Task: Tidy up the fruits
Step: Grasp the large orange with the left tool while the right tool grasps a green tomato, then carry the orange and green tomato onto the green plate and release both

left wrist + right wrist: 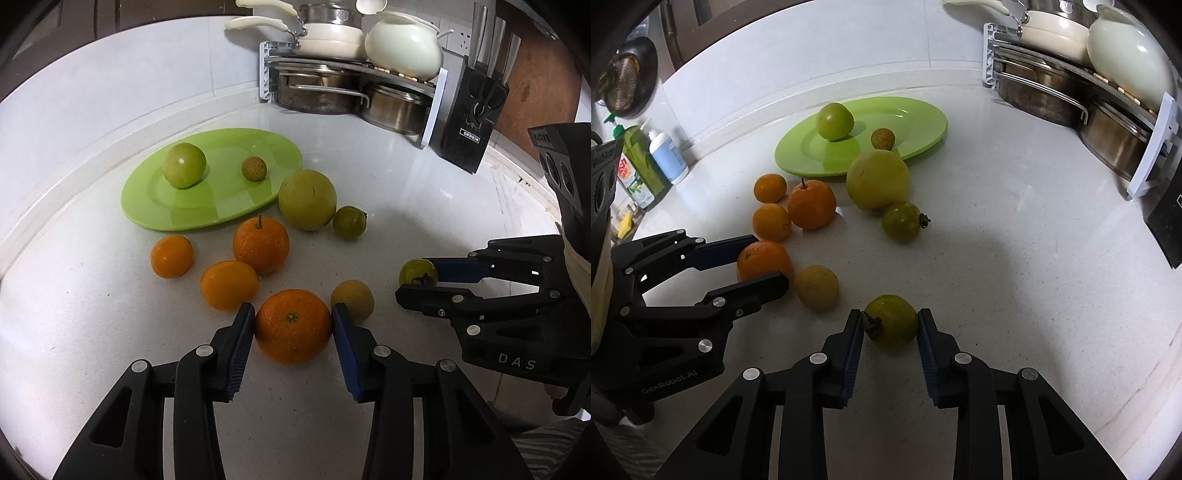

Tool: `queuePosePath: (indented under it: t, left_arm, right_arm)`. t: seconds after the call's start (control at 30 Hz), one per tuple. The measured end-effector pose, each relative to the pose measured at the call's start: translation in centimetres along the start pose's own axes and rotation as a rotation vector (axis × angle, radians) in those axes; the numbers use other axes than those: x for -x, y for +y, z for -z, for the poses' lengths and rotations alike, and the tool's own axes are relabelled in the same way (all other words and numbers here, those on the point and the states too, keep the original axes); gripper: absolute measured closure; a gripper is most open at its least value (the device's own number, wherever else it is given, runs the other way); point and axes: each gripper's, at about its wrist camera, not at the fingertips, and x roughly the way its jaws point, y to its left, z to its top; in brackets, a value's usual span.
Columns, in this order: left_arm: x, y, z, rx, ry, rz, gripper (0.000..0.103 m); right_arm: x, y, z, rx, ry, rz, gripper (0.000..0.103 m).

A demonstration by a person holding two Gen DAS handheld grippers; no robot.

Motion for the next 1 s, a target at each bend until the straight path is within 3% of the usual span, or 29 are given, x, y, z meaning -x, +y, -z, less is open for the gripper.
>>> queuePosePath:
  t: [0.5,1.0]
  left_arm:
    - [3.4,0.3,-0.1,0.022,-0.077,-0.023,0.061]
    - [6.9,1.0,-3.4,0.011,-0.200,-0.070,0.061]
  right_arm:
    - [3.0,1.3,-0.5,0.015,-0.074,-0.009,0.072]
    - [6.6,1.9,-4.3,0.037,-0.226,0.001,0.072]
